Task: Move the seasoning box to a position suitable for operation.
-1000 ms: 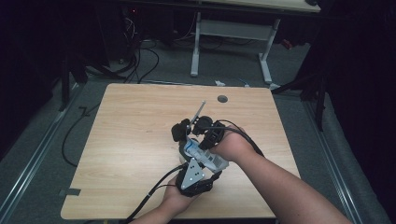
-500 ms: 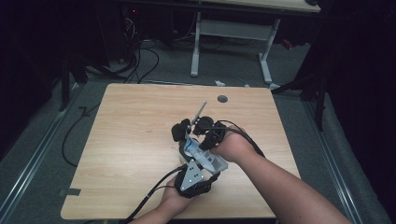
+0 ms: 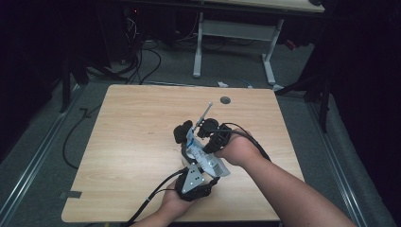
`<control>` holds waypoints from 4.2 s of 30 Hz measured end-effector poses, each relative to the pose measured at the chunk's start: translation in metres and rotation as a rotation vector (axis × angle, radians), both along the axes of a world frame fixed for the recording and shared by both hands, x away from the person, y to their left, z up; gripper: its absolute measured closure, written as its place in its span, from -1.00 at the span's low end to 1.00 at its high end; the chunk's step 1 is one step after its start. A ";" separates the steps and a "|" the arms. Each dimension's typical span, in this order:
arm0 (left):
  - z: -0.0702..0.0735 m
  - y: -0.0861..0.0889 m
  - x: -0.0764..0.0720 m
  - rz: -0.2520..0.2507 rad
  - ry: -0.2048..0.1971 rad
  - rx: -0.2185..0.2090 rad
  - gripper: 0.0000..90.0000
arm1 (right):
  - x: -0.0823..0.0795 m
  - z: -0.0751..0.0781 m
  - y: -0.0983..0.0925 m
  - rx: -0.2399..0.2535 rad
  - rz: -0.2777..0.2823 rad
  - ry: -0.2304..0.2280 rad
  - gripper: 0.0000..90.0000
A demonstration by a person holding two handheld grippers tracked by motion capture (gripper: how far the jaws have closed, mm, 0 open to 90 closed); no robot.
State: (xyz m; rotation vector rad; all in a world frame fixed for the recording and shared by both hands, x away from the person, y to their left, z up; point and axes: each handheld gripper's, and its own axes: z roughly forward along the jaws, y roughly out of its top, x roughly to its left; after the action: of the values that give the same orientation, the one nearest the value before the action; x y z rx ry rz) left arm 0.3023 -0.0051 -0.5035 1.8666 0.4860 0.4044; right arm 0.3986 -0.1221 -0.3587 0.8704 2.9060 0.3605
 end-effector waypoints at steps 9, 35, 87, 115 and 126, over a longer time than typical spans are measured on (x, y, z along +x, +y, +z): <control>-0.007 0.001 0.002 0.009 0.014 0.023 0.14 | -0.004 0.001 -0.007 0.007 -0.003 0.006 0.97; -0.014 0.026 0.005 0.022 0.074 0.037 0.05 | -0.009 0.005 -0.022 0.040 -0.044 -0.005 0.97; -0.011 0.178 0.047 0.387 0.044 0.028 -0.01 | 0.002 -0.034 -0.105 0.001 -0.213 -0.027 0.96; -0.015 0.179 0.055 0.362 0.111 0.027 0.03 | 0.011 -0.039 -0.154 0.057 -0.351 -0.142 0.96; -0.017 0.181 0.056 0.350 0.127 0.021 -0.04 | -0.001 -0.045 -0.164 0.171 -0.382 -0.246 0.96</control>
State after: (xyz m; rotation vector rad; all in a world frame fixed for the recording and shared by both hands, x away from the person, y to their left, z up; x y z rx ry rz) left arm 0.3585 0.1755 -0.5209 1.8364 0.9042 0.5253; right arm 0.3975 -0.2863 -0.4038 1.2752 2.4439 0.6344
